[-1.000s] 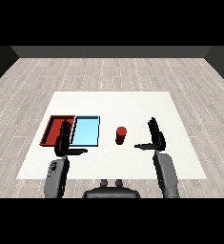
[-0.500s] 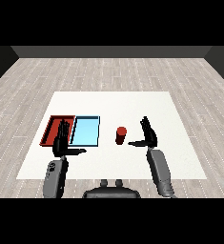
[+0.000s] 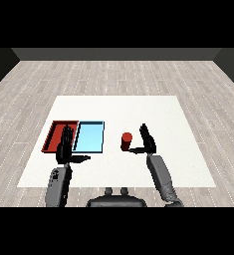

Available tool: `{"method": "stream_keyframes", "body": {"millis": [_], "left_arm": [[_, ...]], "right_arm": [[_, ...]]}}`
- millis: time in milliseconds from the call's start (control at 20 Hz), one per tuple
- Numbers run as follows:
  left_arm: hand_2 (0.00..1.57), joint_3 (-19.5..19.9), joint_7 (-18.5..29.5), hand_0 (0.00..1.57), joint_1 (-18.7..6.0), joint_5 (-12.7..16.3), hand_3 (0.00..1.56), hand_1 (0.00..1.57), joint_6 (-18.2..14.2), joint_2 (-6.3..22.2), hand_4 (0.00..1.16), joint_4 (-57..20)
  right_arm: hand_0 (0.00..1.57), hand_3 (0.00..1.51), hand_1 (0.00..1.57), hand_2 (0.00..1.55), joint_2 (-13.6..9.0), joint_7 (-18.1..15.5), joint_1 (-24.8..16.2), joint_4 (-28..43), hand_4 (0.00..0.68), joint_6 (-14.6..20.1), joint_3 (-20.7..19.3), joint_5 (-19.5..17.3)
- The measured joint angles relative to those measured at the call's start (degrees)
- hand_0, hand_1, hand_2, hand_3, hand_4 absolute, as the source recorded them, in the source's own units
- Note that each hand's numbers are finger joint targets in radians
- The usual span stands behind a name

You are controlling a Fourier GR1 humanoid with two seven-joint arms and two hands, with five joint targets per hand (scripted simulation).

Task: Pick the red can and put it in the red box

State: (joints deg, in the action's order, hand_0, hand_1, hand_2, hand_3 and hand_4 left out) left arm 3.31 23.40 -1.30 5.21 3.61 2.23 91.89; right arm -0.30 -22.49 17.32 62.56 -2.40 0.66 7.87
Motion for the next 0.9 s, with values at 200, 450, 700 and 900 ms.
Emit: {"method": "stream_keyframes", "body": {"millis": [200,450,700,900], "left_arm": [[0.0,0.0,-1.0,0.0,0.7,0.5,0.0,0.0,-0.1,-0.1,0.0,1.3],[0.0,0.2,-0.3,0.0,-1.2,0.6,0.0,0.0,-0.2,-0.2,0.0,-1.0],[0.0,1.8,0.7,0.0,-2.1,1.4,0.0,0.0,1.1,1.3,0.0,-3.0],[0.0,0.2,0.2,0.0,-1.2,0.0,0.0,0.0,-1.0,-0.3,0.0,-1.1]], "right_arm": [[0.0,0.0,0.0,0.0,0.2,-2.8,3.4,-7.1,0.0,-0.2,0.0,2.1],[0.0,0.0,0.0,0.0,0.1,-4.1,4.1,-10.3,0.0,-0.6,1.1,3.4],[0.0,0.0,0.0,0.0,0.2,-5.6,6.3,-14.5,0.0,-0.3,2.0,4.8],[0.0,0.0,0.0,0.0,0.2,-6.2,7.3,-15.9,0.0,0.2,3.6,6.8]]}}
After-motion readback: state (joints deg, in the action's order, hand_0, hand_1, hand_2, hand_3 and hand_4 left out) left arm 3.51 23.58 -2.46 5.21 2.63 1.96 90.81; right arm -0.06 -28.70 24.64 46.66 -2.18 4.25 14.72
